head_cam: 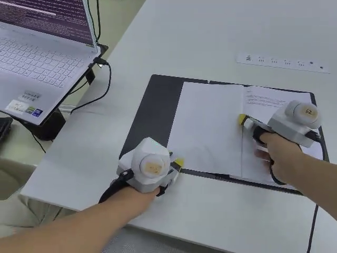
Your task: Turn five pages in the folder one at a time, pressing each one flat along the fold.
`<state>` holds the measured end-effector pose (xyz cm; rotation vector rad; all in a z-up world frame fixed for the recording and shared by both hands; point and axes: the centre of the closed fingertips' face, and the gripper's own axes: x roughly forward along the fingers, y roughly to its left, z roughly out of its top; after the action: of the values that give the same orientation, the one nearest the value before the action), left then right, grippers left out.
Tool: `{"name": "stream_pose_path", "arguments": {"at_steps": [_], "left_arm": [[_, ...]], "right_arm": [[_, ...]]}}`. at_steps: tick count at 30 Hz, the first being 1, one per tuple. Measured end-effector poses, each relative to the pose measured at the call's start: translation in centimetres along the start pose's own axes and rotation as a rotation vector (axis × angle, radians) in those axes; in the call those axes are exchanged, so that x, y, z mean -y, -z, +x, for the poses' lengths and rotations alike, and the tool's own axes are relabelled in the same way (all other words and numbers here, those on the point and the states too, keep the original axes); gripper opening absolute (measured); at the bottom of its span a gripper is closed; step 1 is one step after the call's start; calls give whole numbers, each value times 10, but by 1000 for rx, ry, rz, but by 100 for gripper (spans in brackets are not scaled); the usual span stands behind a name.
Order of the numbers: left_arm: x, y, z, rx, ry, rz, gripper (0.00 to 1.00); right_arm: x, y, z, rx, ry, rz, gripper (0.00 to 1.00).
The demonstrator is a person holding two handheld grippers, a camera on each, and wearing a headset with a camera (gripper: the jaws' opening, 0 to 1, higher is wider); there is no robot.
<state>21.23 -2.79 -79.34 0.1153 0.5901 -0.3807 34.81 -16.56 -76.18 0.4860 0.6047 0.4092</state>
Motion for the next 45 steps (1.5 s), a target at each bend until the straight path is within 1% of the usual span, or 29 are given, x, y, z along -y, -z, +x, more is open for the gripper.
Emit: {"name": "stream_pose_path", "arguments": {"at_steps": [5, 9, 17, 23, 30, 34, 35, 38, 41, 43, 45], "left_arm": [[0, 0, -1, 7, -3, -4, 16], [0, 0, -3, 11, -7, -10, 16], [0, -1, -4, 19, -12, -16, 16], [0, -2, -4, 24, -14, -20, 16], [0, -2, -4, 30, -21, -29, 16], [-1, -2, -3, 29, -22, -32, 16], [-1, -2, -3, 29, -23, -32, 16], [-1, -2, -3, 31, -24, -35, 16], [-1, -2, -3, 33, -26, -36, 16], [-1, -2, -3, 34, -26, -36, 15], [-1, -2, -3, 34, -28, -37, 15]], "right_arm": [[0, -8, 10, 7, -10, -5, 0], [3, -16, 20, 13, -9, -7, 0], [6, -25, 36, 1, -24, -16, 0], [21, -37, 61, -5, -14, -24, 0], [32, -52, 88, -6, 1, -68, 0], [39, -61, 100, 11, 12, -74, 0], [40, -62, 103, 15, 13, -77, 0], [41, -67, 109, 18, 23, -127, 0], [44, -71, 115, 16, 32, -145, 0], [43, -72, 115, 14, 39, -144, 0], [45, -72, 119, 5, 43, -165, 0]]}}
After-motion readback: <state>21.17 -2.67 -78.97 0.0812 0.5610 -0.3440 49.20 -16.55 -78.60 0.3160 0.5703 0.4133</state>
